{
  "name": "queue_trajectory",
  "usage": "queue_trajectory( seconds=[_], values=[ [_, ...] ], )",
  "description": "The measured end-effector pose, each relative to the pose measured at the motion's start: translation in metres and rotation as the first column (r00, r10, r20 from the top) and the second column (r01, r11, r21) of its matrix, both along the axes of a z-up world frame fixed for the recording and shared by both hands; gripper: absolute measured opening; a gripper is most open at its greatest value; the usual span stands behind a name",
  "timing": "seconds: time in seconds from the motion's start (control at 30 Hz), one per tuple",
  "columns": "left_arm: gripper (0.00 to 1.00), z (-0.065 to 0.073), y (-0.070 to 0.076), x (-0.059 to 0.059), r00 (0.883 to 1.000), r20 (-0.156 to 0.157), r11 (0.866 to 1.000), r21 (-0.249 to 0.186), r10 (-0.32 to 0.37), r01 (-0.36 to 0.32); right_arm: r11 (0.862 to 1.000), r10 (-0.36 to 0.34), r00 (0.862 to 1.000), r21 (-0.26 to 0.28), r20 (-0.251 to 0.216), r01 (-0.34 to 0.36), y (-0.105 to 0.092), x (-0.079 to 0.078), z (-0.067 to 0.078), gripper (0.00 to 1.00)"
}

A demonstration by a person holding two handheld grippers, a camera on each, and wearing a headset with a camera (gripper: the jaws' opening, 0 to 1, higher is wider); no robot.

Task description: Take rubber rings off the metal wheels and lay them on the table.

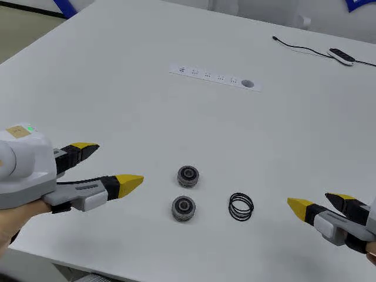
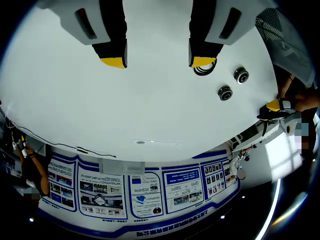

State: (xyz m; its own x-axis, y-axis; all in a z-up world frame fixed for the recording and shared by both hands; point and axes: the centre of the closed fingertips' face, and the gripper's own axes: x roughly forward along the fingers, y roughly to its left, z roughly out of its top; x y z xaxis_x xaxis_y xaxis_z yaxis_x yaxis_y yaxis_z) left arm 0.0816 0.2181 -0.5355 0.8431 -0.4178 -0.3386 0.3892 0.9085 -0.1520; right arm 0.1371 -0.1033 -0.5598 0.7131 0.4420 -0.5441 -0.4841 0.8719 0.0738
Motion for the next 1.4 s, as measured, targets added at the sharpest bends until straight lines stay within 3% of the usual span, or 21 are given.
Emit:
queue_trajectory(
  seconds=[0.8, 1.4],
  values=[
    [0.71, -0.004, 0.000, 0.002, 1.000, -0.012, 1.000, -0.006, -0.008, 0.008, 0.999, 0.044, 0.998, -0.005, 0.041, -0.044, 0.010, 0.007, 0.010, 0.52],
    [0.71, -0.004, -0.002, 0.003, 1.000, -0.014, 1.000, -0.005, -0.015, 0.015, 0.999, 0.042, 0.999, 0.008, 0.019, -0.042, 0.013, 0.004, 0.005, 0.52]
  ],
)
